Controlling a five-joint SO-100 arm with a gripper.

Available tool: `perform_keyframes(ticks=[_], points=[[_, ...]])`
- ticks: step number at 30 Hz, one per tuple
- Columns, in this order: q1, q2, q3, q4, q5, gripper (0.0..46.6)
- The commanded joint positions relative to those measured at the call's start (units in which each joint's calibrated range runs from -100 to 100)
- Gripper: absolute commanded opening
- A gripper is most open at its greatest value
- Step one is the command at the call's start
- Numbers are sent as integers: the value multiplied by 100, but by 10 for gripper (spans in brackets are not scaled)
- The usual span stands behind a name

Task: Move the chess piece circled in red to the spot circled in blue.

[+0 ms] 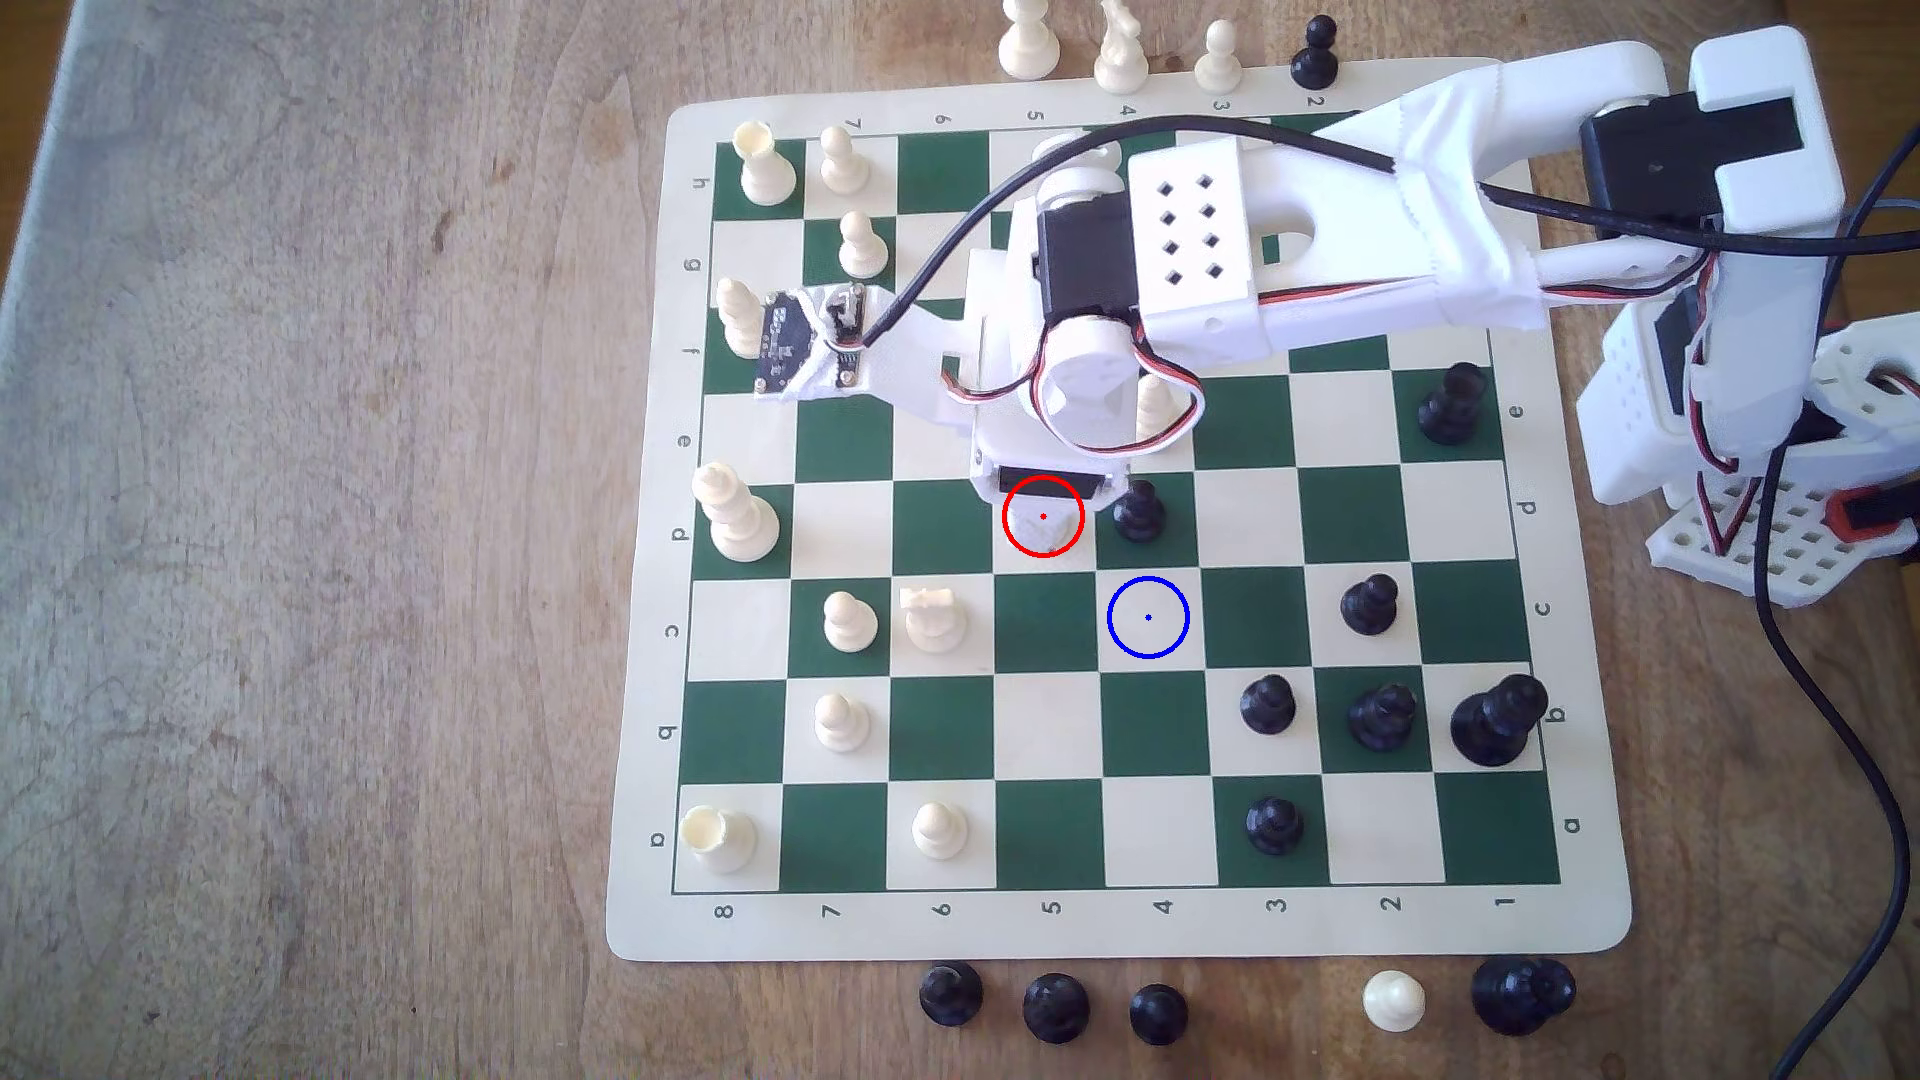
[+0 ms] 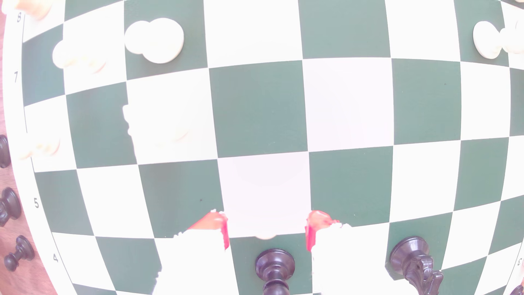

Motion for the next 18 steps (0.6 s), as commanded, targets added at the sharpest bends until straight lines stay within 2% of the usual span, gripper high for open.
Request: perform_keyframes(ticks=[1, 18], points=[[35, -24, -303, -57, 39, 154], [-67, 307, -303, -205, 44, 146]])
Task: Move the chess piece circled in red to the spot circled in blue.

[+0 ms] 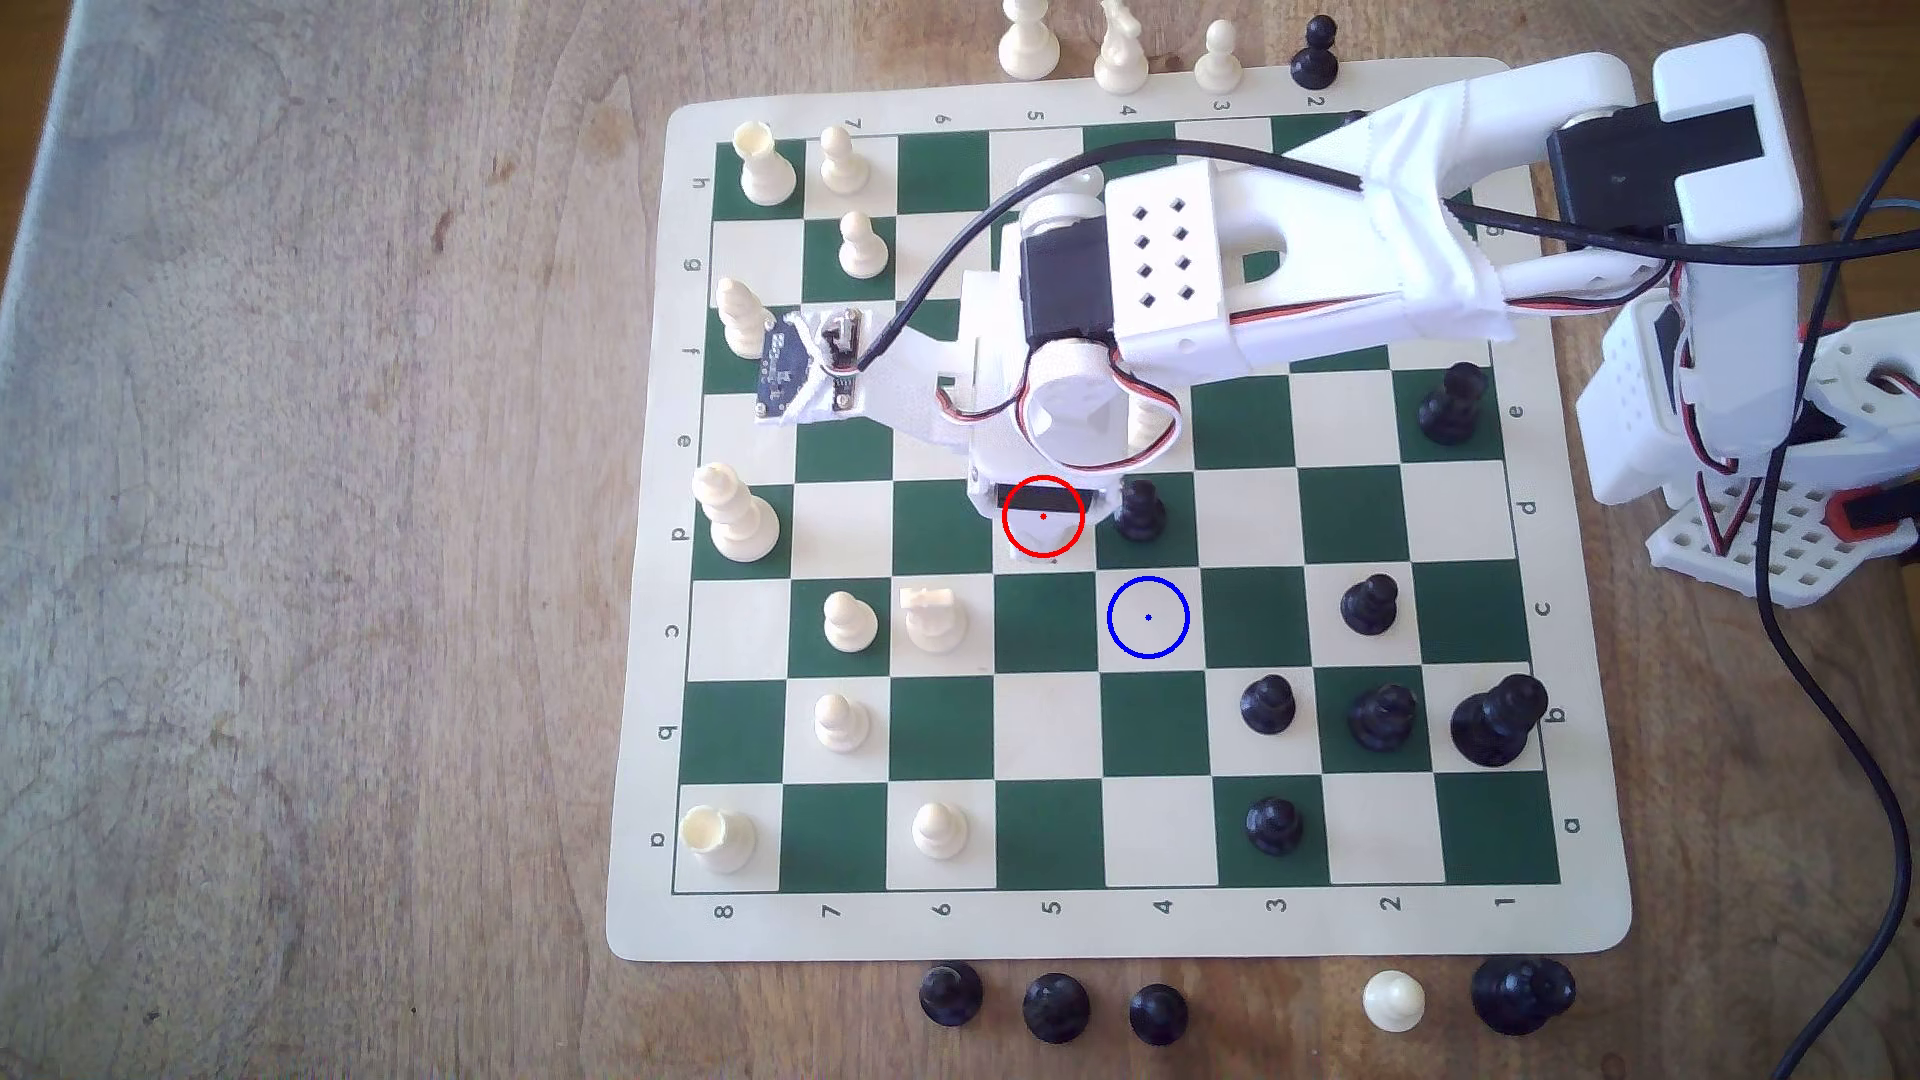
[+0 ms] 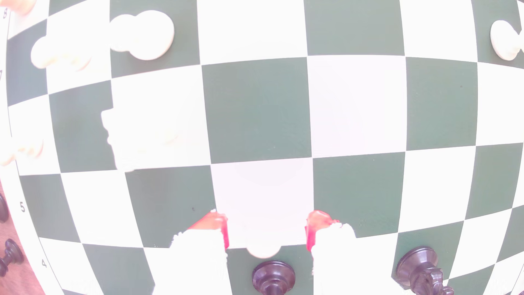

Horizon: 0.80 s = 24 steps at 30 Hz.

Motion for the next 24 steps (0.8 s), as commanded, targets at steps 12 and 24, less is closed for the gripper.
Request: perform_keyframes(ticks=[12, 24], points=[[-106, -104, -330, -62, 15, 120], [-130, -180, -330, -54, 0, 22]])
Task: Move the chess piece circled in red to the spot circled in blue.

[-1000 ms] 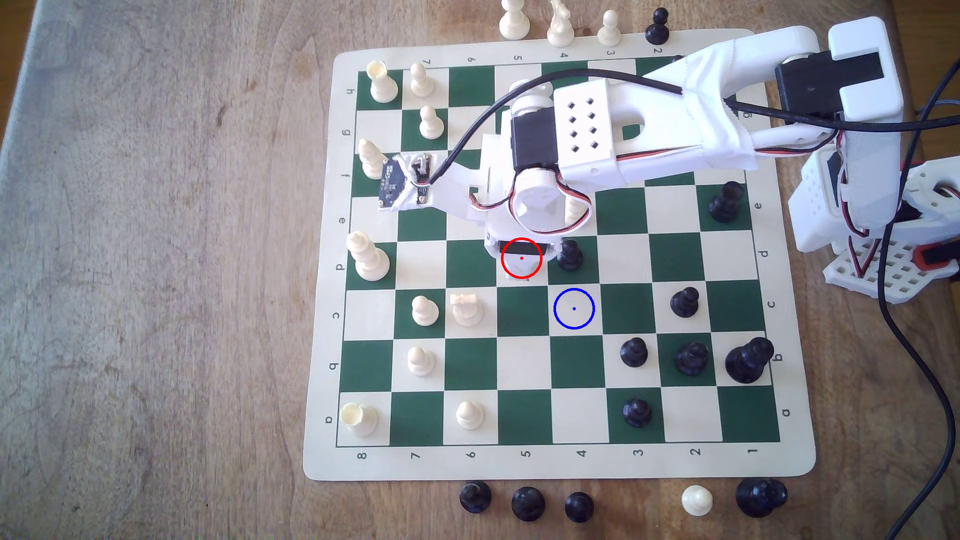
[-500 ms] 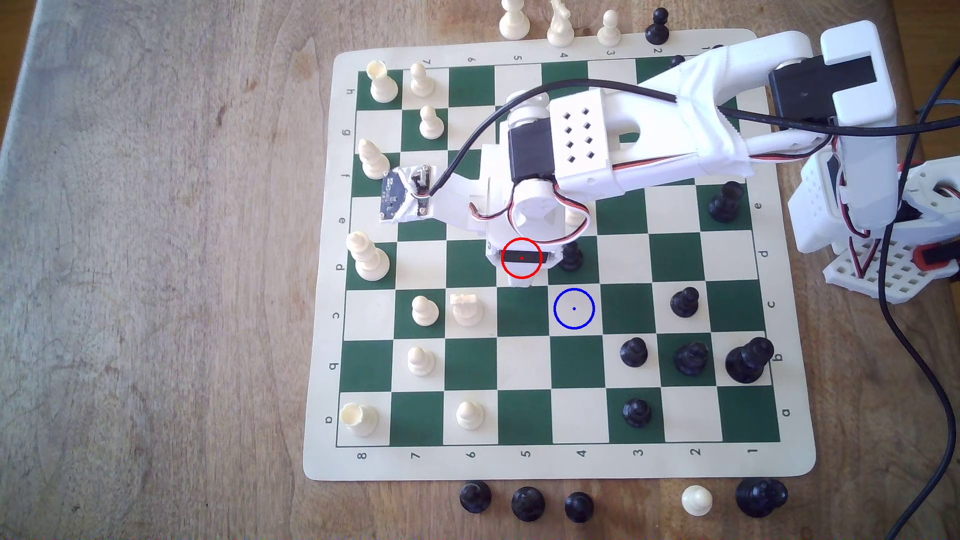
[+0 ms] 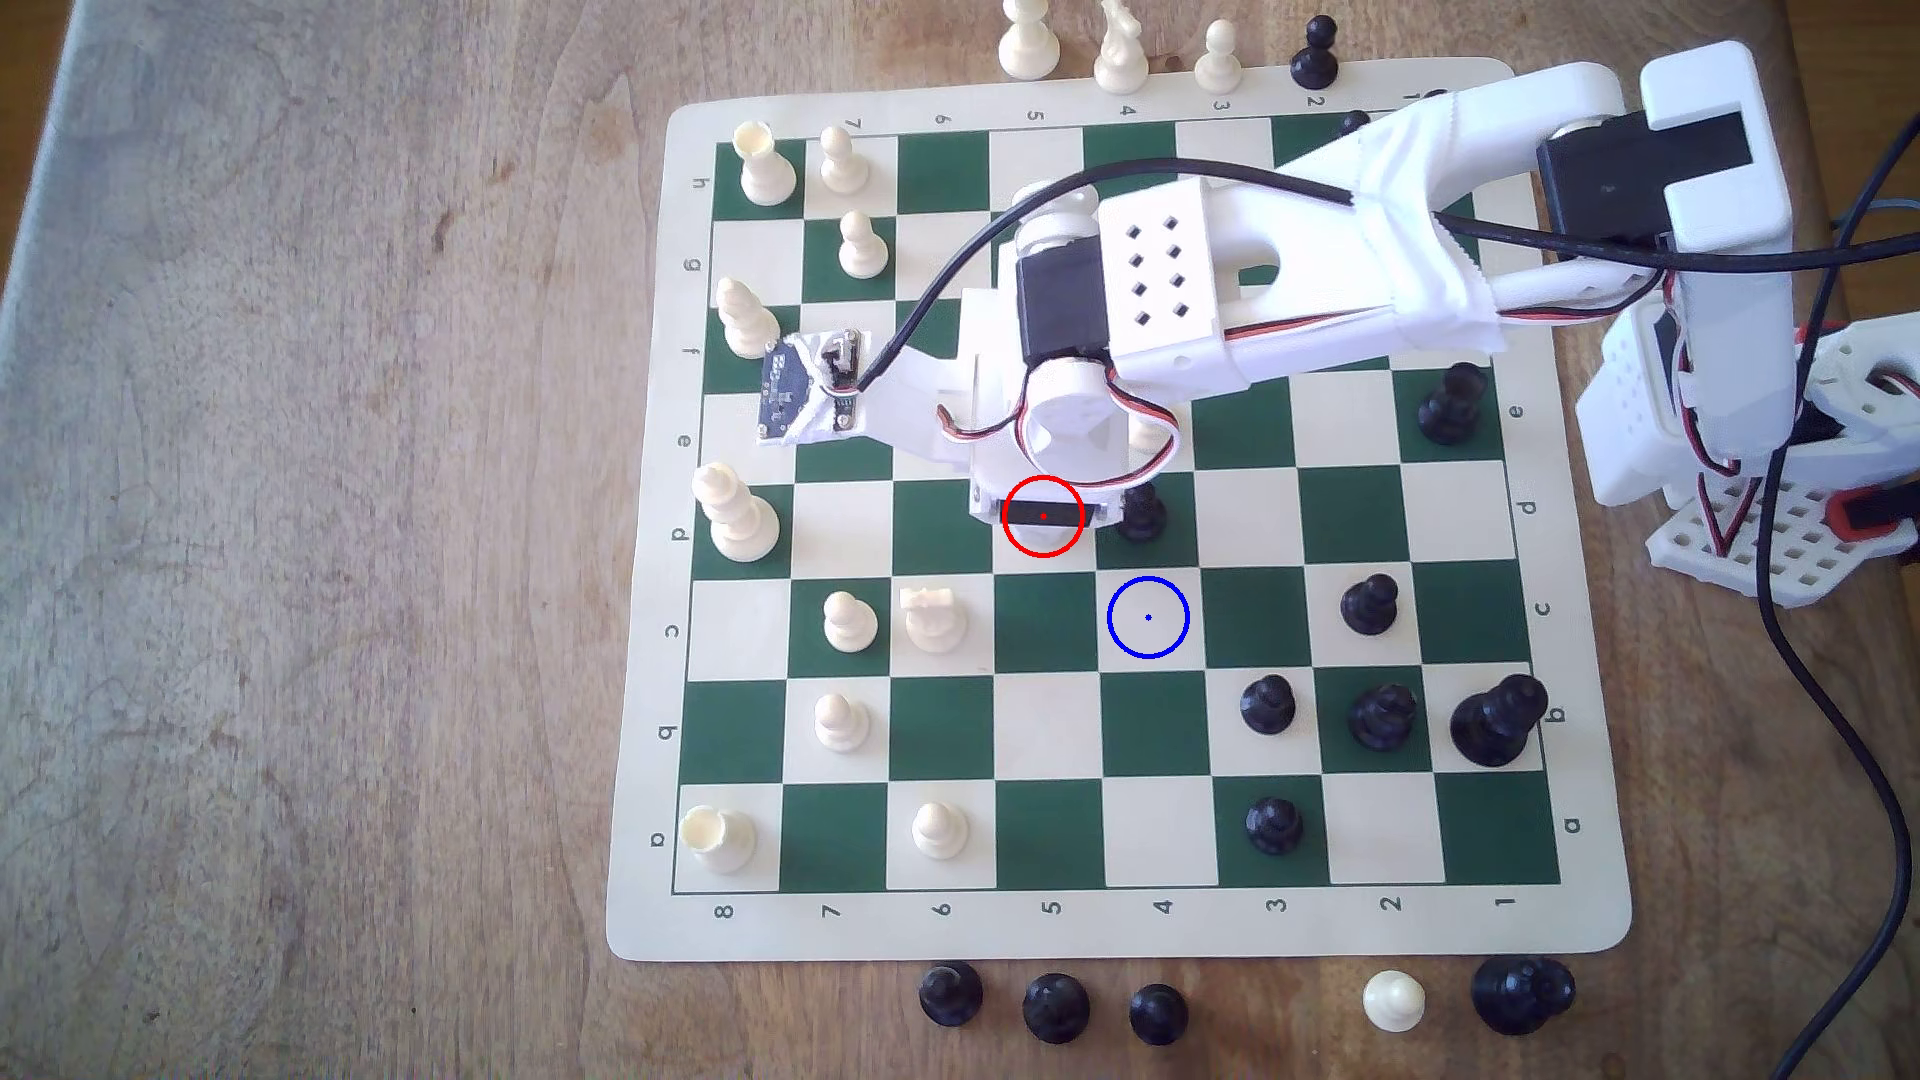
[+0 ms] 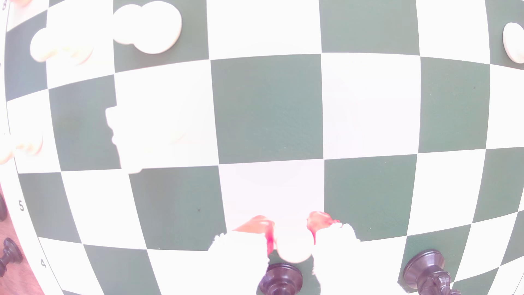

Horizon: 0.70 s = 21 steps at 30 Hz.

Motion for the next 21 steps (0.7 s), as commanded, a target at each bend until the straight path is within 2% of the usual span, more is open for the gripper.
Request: perform_keyframes(ticks=[1, 9, 18, 21], points=[[-56, -332, -348, 19, 0, 21], [-95, -1130, -656, 625, -10, 21], [-869, -2021, 105, 747, -142, 21], [-1065, -2115, 822, 363, -181, 20]])
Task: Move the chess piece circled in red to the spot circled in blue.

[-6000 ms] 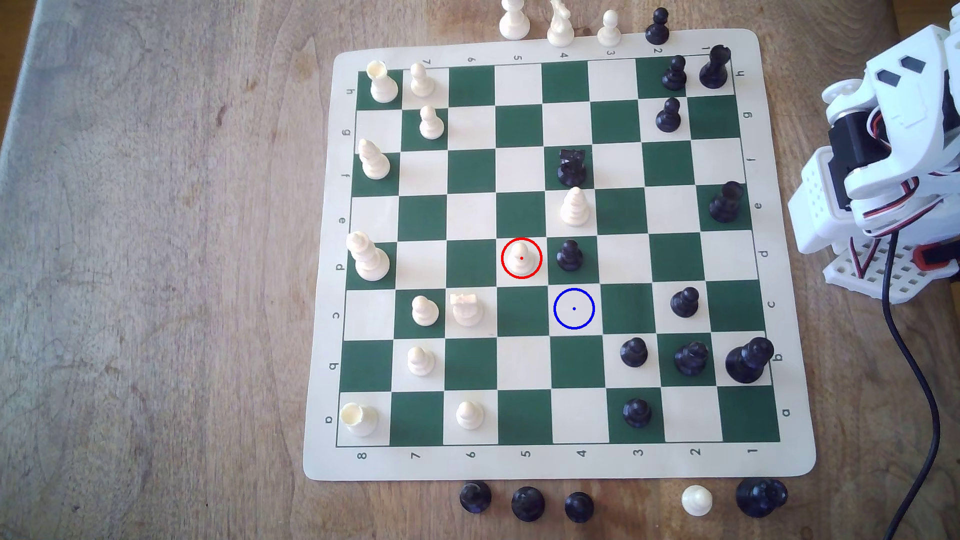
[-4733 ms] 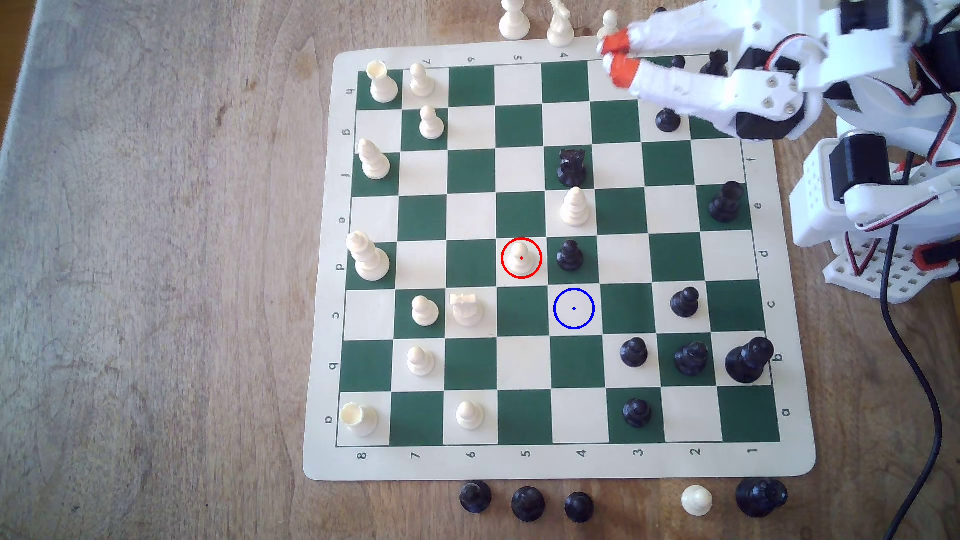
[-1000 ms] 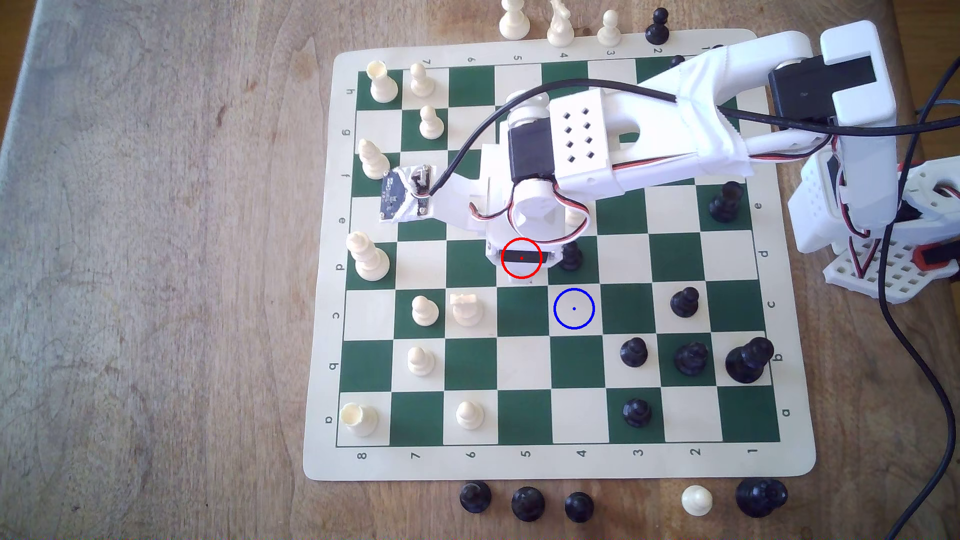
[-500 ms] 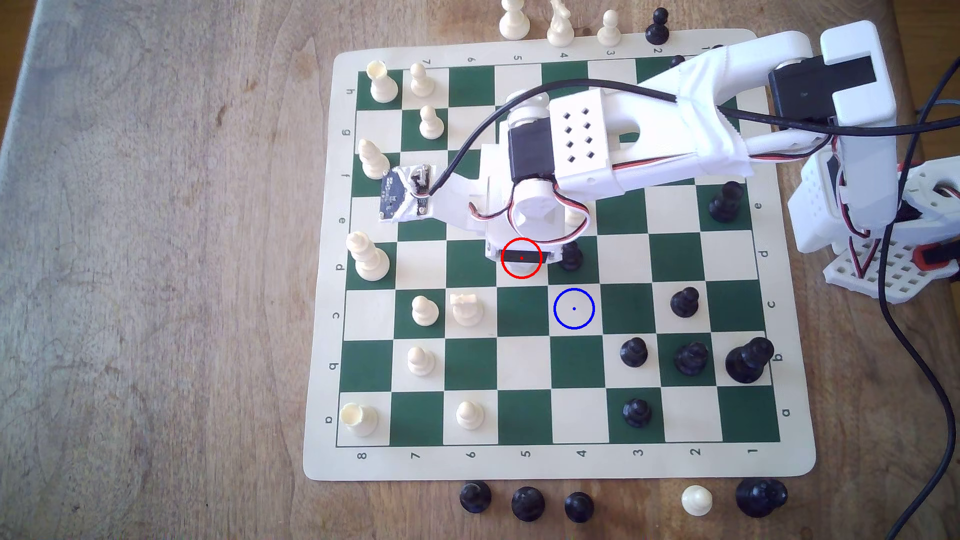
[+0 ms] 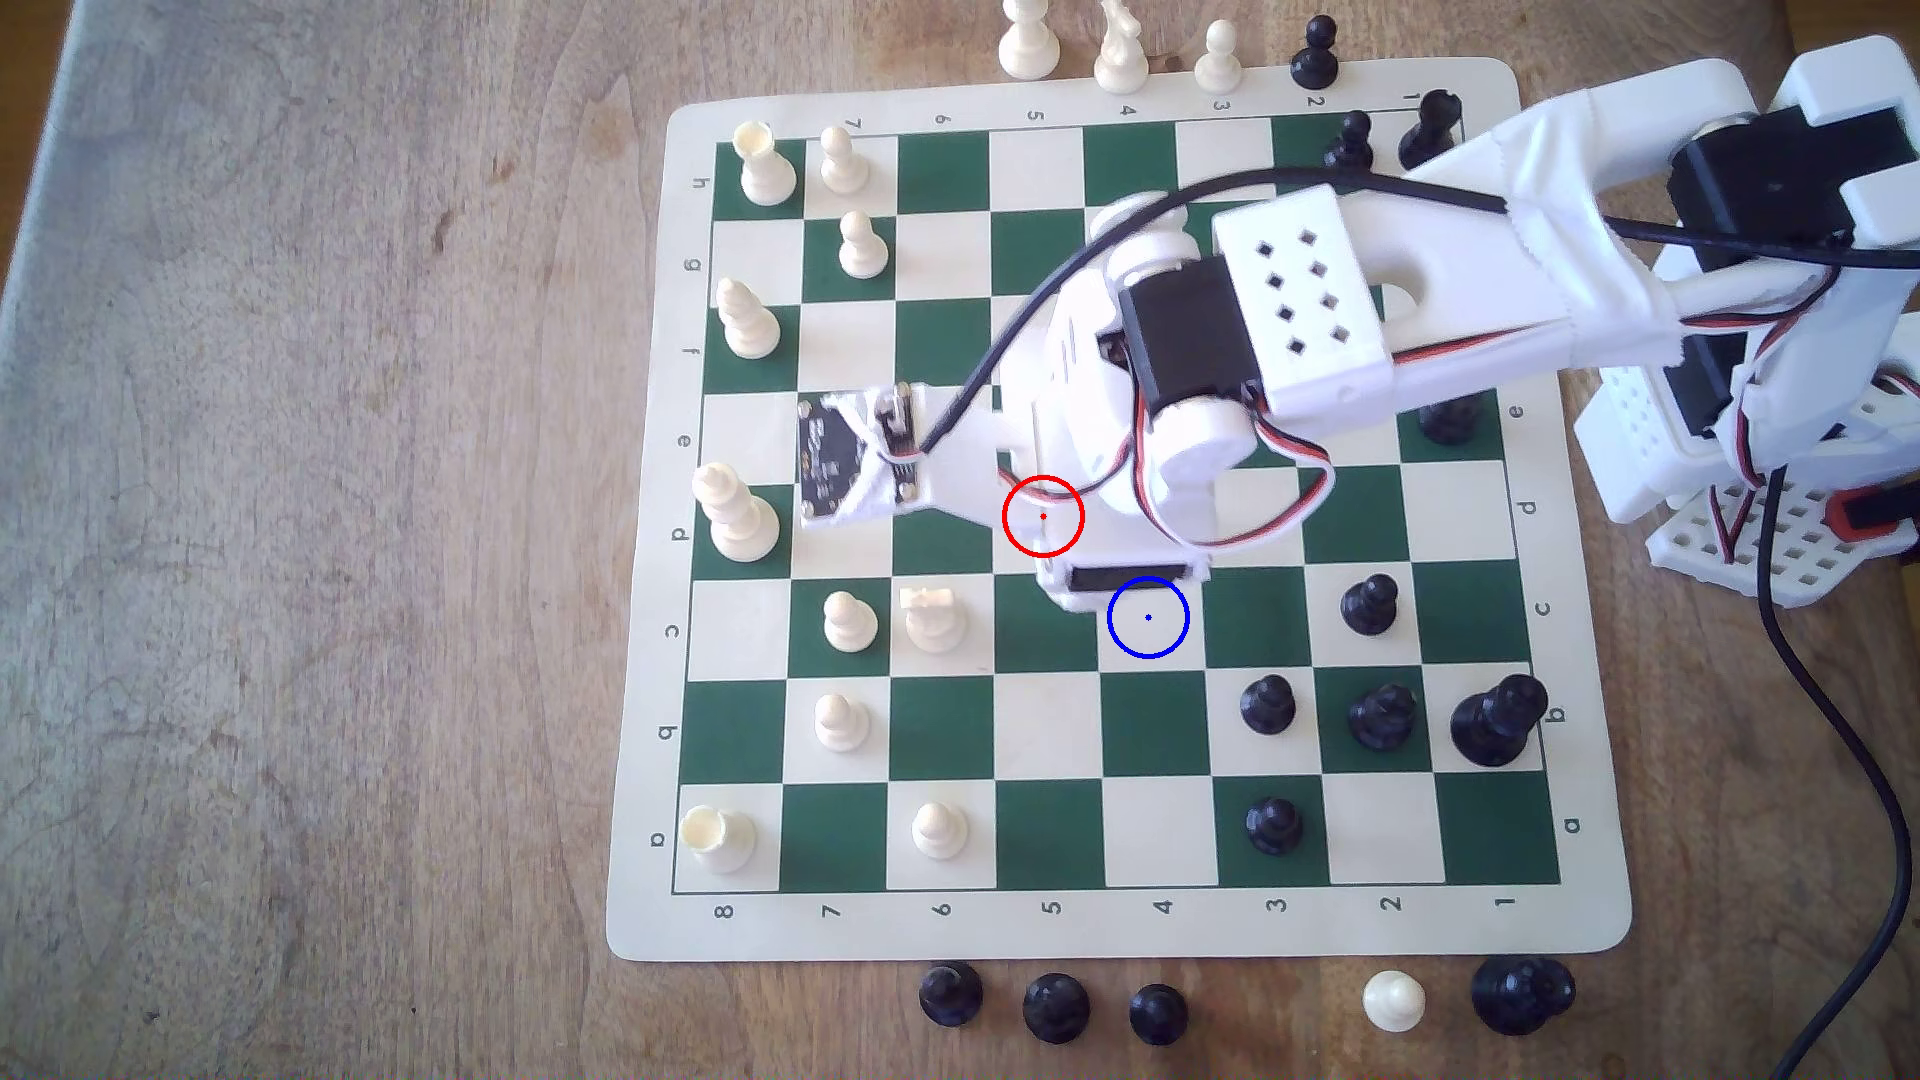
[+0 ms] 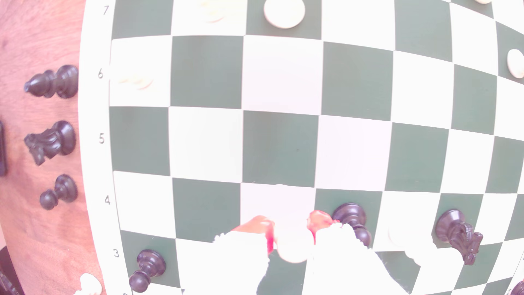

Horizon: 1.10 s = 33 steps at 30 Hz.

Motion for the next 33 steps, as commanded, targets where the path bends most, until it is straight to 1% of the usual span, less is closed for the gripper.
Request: perform_keyframes(ticks=[1, 3, 9, 15, 24, 33], points=[[-219, -640, 750, -454, -24, 20], [-258, -657, 1067, -634, -39, 20], [-234, -581, 1149, -675, -39, 20], [-172, -377, 1566, -1051, -34, 20], [-101, -207, 1620, -1084, -20, 21], [-148, -63, 1756, -1215, -34, 22]])
